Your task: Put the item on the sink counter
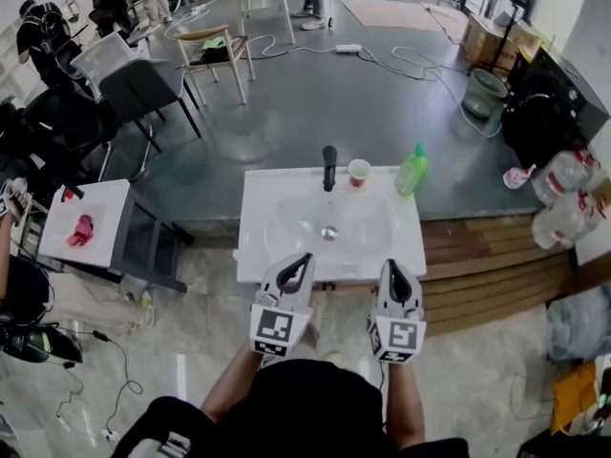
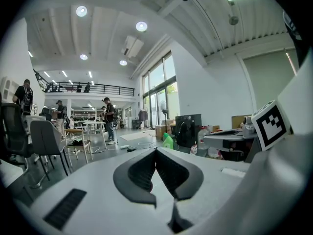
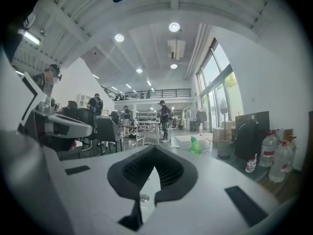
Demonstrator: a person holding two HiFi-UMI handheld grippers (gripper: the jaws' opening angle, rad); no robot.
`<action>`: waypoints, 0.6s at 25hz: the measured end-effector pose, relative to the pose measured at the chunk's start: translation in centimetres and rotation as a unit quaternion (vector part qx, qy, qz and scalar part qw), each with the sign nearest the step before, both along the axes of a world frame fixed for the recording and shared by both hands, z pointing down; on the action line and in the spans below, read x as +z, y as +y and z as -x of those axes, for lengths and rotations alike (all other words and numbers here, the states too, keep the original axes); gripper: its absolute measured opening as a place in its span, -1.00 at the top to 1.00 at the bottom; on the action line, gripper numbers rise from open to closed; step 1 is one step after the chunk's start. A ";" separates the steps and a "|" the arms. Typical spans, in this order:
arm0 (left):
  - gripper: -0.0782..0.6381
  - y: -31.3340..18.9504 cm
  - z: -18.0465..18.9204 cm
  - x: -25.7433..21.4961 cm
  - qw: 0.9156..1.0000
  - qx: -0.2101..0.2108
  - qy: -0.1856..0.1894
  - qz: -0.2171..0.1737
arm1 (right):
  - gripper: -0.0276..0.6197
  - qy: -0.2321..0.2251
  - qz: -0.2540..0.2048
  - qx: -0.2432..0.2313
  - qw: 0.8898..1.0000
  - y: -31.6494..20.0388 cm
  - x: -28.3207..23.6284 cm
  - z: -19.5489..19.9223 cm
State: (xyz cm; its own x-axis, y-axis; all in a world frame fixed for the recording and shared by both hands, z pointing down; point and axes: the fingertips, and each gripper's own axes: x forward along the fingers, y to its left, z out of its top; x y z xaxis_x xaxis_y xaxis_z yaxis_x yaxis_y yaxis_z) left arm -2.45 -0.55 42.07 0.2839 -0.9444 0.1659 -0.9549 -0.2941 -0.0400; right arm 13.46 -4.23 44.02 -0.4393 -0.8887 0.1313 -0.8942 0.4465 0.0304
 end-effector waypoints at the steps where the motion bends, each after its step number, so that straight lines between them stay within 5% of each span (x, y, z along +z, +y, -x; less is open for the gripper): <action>1: 0.78 0.2 0.0 0.0 1.000 0.000 0.000 0.000 | 0.92 -0.004 -0.007 -0.002 1.000 0.2 0.2 -0.1; 15: 0.78 0.8 -0.1 -0.5 1.000 0.002 -0.001 -0.007 | 0.92 -0.007 -0.023 0.000 1.000 0.8 -0.2 -0.5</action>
